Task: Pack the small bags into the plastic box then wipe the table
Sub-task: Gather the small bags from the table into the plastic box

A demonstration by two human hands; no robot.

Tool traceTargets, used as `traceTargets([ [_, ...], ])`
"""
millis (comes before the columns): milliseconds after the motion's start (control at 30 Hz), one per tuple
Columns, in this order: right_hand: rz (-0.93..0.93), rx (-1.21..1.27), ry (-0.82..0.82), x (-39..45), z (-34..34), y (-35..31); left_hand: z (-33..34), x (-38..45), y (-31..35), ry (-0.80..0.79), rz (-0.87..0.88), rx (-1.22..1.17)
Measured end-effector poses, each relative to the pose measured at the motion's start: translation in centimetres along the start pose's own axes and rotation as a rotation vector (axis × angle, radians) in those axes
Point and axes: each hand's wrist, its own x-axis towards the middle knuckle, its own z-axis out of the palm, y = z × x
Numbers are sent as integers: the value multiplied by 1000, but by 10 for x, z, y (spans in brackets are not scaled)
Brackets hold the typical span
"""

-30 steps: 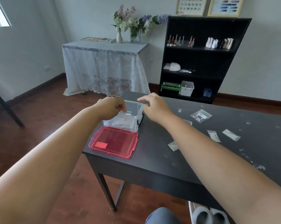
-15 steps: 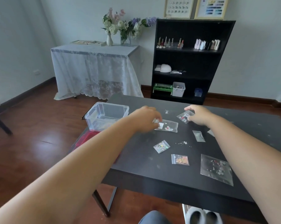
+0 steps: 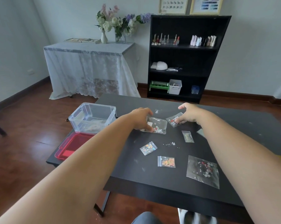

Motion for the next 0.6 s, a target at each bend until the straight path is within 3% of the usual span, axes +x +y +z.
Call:
traceTargets([
  [300, -182, 181, 146, -21, -1, -10, -19, -17, -1, 134, 82, -77],
  [433, -248, 256, 270, -37, -12, -38, -51, -43, -7, 222, 162, -107],
  [600, -344, 474, 404, -53, -4, -91, -91, -80, -39, 369, 118, -128],
])
